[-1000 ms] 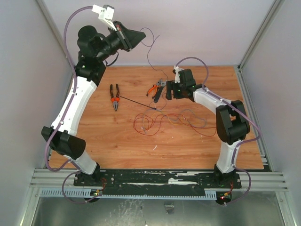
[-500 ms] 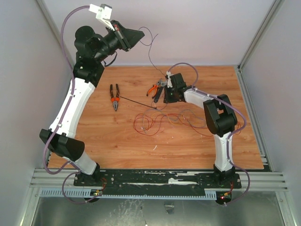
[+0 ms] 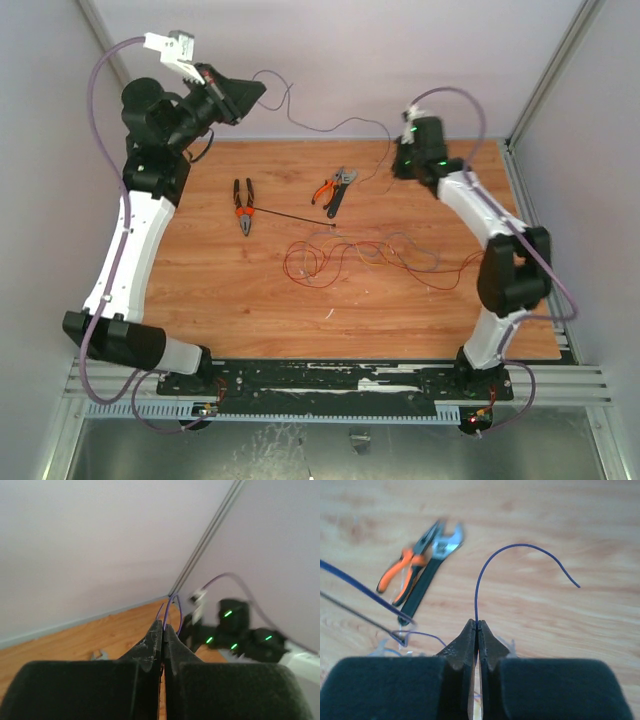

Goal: Zip-tie the wires
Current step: Untie the cable at the center of the board, then straighten the cable at the center of the board.

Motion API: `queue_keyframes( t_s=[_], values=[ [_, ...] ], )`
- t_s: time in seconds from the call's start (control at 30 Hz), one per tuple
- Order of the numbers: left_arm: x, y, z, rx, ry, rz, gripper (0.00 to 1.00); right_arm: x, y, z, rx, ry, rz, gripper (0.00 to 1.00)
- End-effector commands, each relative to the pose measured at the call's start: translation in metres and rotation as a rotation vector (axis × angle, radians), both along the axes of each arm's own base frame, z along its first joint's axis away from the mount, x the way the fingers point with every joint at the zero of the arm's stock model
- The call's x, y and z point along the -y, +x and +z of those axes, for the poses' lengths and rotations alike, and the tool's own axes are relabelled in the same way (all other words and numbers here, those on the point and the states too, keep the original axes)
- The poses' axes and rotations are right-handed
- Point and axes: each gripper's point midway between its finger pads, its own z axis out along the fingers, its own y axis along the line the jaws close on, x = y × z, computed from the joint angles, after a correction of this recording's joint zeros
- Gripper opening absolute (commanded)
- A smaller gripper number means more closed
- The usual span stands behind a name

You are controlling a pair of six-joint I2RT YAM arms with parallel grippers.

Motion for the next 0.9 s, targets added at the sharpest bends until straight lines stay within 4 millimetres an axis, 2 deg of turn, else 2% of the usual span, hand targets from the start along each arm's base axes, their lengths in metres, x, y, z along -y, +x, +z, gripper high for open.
queue_keyframes(
  t_s=[0.0, 0.1, 0.13, 0.17, 0.23, 0.27, 0.4, 0.53, 0.63, 0.7, 0.87],
  values=[
    [-0.019, -0.017, -0.015, -0.011, 0.018, 0.059, 0.00, 0.097, -0.005, 0.078, 0.148, -0.071, -0.224, 0.00],
    [-0.027, -0.029, -0.041, -0.055, 0.016, 0.096, 0.00, 0.155, -0.033, 0.103, 0.195, -0.072, -0.342, 0.00],
    [-0.029, -0.032, -0.050, -0.070, 0.014, 0.109, 0.00, 0.173, -0.042, 0.100, 0.184, -0.083, -0.376, 0.00],
    [-0.034, -0.033, -0.061, -0.088, 0.010, 0.135, 0.00, 0.189, -0.056, 0.108, 0.197, -0.092, -0.411, 0.00],
    [-0.038, -0.038, -0.079, -0.121, 0.009, 0.158, 0.00, 0.217, -0.081, 0.110, 0.195, -0.114, -0.478, 0.00],
    [-0.040, -0.039, -0.089, -0.140, 0.010, 0.165, 0.00, 0.227, -0.094, 0.102, 0.180, -0.124, -0.503, 0.00],
    [-0.035, -0.055, -0.131, -0.233, -0.007, 0.127, 0.00, 0.257, -0.136, 0.100, 0.190, -0.139, -0.587, 0.00],
    [-0.027, -0.079, -0.178, -0.324, -0.027, 0.065, 0.00, 0.287, -0.164, 0.087, 0.160, -0.204, -0.721, 0.00],
    [-0.024, -0.093, -0.210, -0.379, -0.028, 0.046, 0.00, 0.304, -0.174, 0.072, 0.112, -0.218, -0.800, 0.00],
    [-0.025, -0.098, -0.238, -0.437, -0.015, 0.051, 0.00, 0.316, -0.179, 0.064, 0.097, -0.225, -0.844, 0.00],
    [-0.029, -0.104, -0.281, -0.509, -0.013, 0.079, 0.00, 0.340, -0.192, 0.050, 0.082, -0.243, -0.938, 0.00]
  ],
)
